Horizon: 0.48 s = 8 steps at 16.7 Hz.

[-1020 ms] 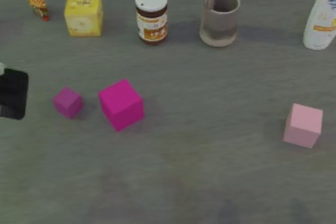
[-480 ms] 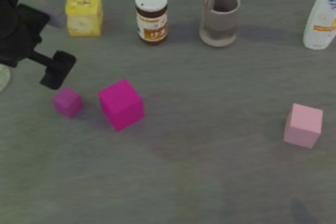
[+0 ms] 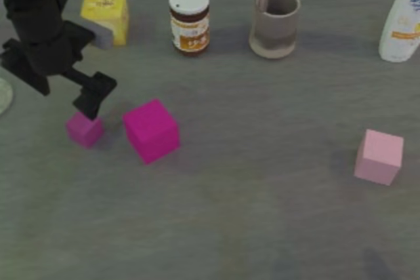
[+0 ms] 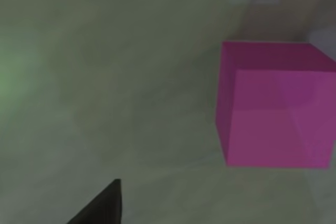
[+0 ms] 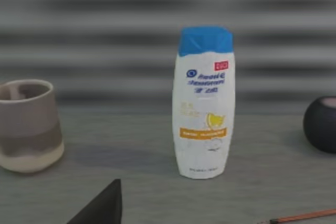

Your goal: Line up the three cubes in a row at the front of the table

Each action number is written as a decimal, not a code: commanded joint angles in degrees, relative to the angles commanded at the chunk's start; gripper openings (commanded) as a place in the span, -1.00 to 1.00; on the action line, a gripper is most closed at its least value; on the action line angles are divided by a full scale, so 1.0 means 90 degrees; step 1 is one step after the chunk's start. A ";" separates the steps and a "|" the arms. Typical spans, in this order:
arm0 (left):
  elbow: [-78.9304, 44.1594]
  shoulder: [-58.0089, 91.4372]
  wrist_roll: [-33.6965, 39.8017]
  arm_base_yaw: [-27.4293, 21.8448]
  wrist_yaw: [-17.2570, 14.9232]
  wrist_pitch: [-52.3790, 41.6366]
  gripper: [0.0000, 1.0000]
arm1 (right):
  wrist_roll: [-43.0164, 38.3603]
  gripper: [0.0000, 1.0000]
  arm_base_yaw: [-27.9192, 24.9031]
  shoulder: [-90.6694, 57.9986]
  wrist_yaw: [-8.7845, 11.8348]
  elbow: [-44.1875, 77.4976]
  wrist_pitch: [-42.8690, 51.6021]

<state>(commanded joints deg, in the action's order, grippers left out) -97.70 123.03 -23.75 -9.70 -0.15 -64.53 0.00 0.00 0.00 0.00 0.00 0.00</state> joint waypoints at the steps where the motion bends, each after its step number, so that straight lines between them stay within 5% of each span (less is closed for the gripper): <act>1: -0.0025 0.0026 -0.0006 -0.0002 0.0000 -0.0014 1.00 | 0.0000 1.00 0.0000 0.0000 0.0000 0.0000 0.0000; 8: 0.0167 0.0119 -0.0018 0.0013 -0.0001 0.0254 1.00 | 0.0000 1.00 0.0000 0.0000 0.0000 0.0000 0.0000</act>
<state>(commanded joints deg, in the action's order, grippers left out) -96.19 124.10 -23.92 -9.58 -0.16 -62.24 0.00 0.00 0.00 0.00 0.00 0.00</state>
